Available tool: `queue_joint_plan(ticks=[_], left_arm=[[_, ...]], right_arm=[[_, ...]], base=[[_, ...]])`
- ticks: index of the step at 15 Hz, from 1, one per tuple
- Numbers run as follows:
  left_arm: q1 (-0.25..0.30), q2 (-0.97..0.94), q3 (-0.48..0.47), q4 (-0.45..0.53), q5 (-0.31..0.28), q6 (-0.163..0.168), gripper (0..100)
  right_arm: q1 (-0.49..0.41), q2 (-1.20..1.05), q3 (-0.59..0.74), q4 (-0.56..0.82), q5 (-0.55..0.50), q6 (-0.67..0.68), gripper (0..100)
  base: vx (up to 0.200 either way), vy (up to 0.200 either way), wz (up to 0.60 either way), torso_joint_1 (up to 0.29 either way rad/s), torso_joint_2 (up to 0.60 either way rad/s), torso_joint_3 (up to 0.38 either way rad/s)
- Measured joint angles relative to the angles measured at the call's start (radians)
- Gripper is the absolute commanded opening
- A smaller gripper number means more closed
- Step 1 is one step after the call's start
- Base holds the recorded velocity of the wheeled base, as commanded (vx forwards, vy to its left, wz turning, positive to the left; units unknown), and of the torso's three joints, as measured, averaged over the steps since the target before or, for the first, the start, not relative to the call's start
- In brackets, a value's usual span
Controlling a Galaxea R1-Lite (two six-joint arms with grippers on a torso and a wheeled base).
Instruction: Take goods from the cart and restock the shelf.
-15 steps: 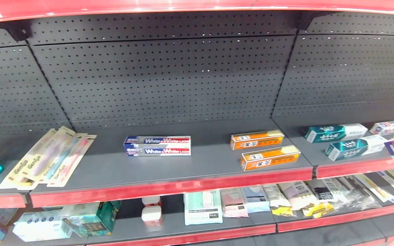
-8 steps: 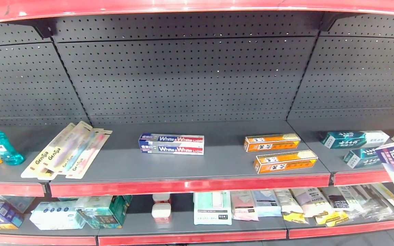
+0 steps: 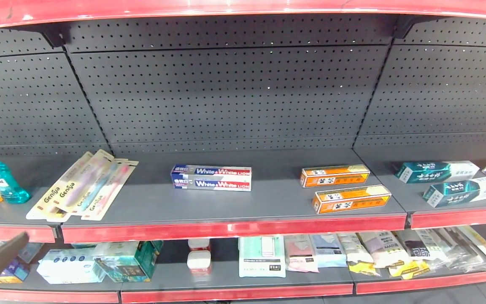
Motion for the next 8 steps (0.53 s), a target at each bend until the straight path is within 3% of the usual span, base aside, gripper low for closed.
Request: queue_joint_plan(ticks=[4, 8], left_arm=[[0.001, 0.506, -0.149, -0.165, 0.025, -0.044, 100], [-0.024, 0.873, -0.379, -0.222, 0.001, -0.106, 100]], right_arm=[[0.005, 0.027, -0.029, -0.001, 0.003, -0.001, 0], [0.009, 0.03, -0.024, 0.0, 0.03, -0.002, 0]], base=[[0.0, 0.0, 0.0, 0.0, 0.0, 0.0], [0.0, 0.0, 0.0, 0.0, 0.0, 0.0]])
